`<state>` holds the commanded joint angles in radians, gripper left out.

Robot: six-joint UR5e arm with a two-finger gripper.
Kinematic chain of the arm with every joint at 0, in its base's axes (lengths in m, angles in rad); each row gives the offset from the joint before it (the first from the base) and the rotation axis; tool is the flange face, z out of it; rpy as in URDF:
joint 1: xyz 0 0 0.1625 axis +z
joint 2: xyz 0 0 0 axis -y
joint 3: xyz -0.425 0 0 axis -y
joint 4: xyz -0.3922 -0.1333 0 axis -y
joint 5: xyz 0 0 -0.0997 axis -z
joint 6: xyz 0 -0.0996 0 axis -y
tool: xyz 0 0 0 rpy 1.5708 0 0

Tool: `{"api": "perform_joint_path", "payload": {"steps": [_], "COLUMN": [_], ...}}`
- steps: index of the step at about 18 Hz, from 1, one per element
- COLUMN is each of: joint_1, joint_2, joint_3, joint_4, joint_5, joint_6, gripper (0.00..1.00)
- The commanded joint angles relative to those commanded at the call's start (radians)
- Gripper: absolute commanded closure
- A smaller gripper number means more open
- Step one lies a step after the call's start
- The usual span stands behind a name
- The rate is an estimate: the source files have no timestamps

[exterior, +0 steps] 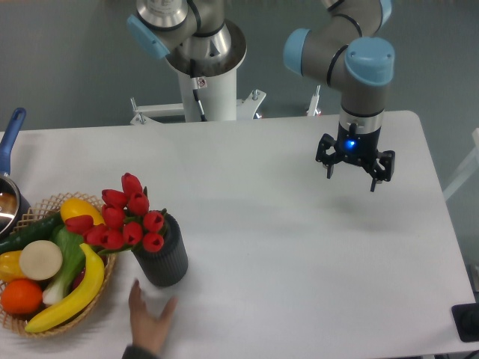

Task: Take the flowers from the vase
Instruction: 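Move the open gripper toward the black vase of red tulips, then lower the gripper around the tulip stems above the vase rim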

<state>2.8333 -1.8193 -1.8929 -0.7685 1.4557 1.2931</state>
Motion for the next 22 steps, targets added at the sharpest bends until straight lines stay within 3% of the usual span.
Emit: {"api": "perform_joint_path", "payload": {"steps": [7, 10, 13, 16, 20, 22], "joint_1": [-0.006, 0.001, 0.005, -0.005, -0.047, -0.083], "joint_2": [0.005, 0.014, 0.073, 0.11, 0.113, 0.115], "joint_3": [-0.017, -0.083, -0.139, -0.15, -0.166, -0.166], "joint_4": [0.011, 0.052, 0.055, 0.055, 0.054, 0.055], "joint_5": [-0.02, -0.165, -0.314, -0.455, -0.673, -0.718], "joint_6": [-0.014, -0.02, -0.014, -0.018, -0.04, -0.058], "gripper": [0.0, 0.0, 0.0, 0.0, 0.0, 0.0]}}
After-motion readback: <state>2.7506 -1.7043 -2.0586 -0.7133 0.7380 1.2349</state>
